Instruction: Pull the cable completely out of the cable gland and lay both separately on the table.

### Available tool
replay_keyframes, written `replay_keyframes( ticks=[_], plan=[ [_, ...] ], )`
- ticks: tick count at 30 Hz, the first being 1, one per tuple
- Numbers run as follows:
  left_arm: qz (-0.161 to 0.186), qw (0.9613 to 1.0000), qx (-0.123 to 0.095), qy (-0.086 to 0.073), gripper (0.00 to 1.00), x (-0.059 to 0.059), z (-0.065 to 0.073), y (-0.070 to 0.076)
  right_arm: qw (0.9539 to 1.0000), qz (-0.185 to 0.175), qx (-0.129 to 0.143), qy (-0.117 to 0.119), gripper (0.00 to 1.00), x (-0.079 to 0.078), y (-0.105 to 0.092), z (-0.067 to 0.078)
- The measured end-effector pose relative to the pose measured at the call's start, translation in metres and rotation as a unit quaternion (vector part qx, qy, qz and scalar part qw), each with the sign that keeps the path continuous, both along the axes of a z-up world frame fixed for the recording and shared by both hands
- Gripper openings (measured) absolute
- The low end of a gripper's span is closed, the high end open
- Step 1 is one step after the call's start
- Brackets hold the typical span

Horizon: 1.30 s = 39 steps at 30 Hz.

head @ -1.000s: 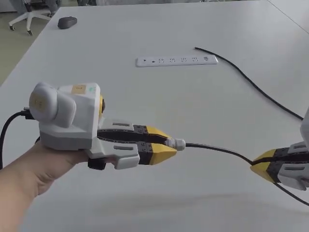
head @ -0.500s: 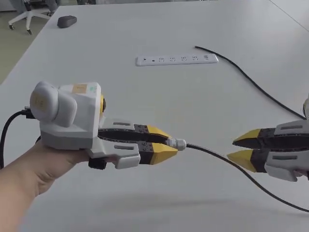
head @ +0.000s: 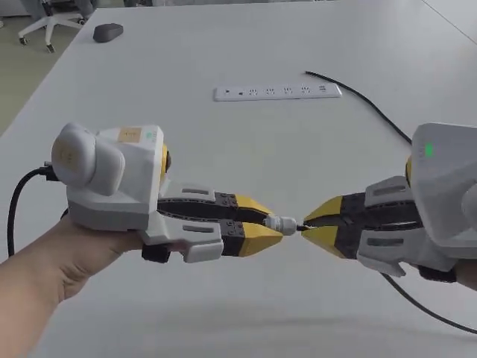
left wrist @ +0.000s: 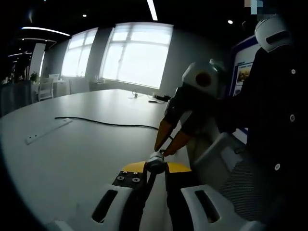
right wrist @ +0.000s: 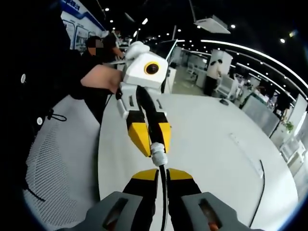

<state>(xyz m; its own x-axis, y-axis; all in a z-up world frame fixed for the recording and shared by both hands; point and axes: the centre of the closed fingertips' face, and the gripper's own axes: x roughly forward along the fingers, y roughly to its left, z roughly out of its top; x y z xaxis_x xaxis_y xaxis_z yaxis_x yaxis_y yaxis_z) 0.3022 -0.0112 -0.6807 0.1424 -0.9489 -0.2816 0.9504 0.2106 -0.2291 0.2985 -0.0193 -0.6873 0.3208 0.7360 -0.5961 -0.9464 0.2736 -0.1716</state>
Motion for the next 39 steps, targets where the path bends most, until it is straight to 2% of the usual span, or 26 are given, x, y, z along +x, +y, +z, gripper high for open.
replay_keyframes(
  ticks=[6, 14, 18, 29, 39],
  plan=[
    [-0.001, 1.0, 0.002, -0.001, 0.15, -0.001, 0.0, 0.0, 0.9999, 0.007, -0.014, -0.003, 0.0, 0.0, 0.001, -0.005],
    [0.0, 1.0, 0.001, -0.003, 0.15, -0.003, 0.002, 0.0, 0.9999, -0.014, -0.007, 0.008, 0.0, -0.001, -0.001, -0.003],
    [0.001, 1.0, 0.003, -0.004, 0.15, -0.003, 0.002, 0.001, 0.9996, -0.023, -0.012, 0.014, 0.0, -0.002, -0.007, -0.005],
    [0.008, 0.9999, 0.003, -0.007, 0.15, 0.0, 0.003, 0.005, 0.9963, -0.078, -0.022, 0.027, 0.0, 0.004, -0.042, -0.013],
    [0.007, 0.9999, 0.007, -0.007, 0.15, 0.0, 0.0, 0.006, 0.9912, -0.118, -0.028, 0.054, 0.0, 0.001, -0.07, -0.027]
  ],
)
